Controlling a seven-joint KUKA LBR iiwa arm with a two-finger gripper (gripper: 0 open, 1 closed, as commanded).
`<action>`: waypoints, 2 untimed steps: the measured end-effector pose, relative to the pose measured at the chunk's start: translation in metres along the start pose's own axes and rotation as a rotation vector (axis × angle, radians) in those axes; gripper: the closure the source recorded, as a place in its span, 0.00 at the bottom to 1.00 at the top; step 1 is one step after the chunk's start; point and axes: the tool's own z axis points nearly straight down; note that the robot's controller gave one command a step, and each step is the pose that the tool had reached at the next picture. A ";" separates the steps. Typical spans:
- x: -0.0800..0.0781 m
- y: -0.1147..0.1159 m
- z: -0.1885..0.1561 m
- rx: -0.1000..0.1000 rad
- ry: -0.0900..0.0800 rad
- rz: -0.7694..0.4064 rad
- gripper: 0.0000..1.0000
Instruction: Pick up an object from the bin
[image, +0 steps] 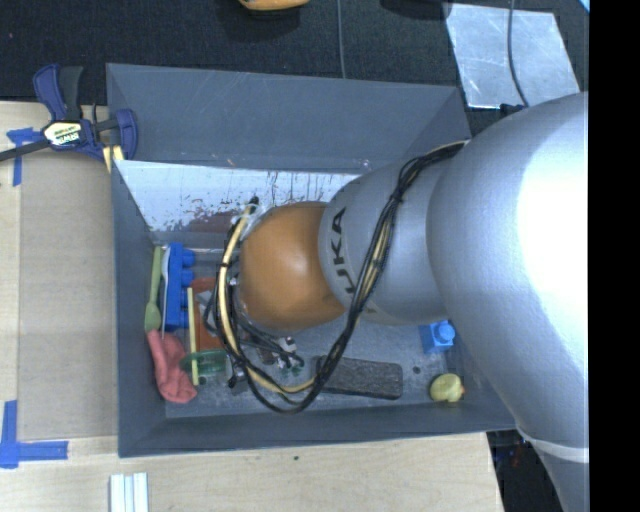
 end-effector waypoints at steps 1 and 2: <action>0.000 0.000 0.000 0.000 0.000 0.000 1.00; 0.000 0.000 0.000 0.000 0.000 0.000 1.00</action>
Offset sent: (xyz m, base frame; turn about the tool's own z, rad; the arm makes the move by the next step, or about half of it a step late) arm 0.0000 0.0000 0.0509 0.0003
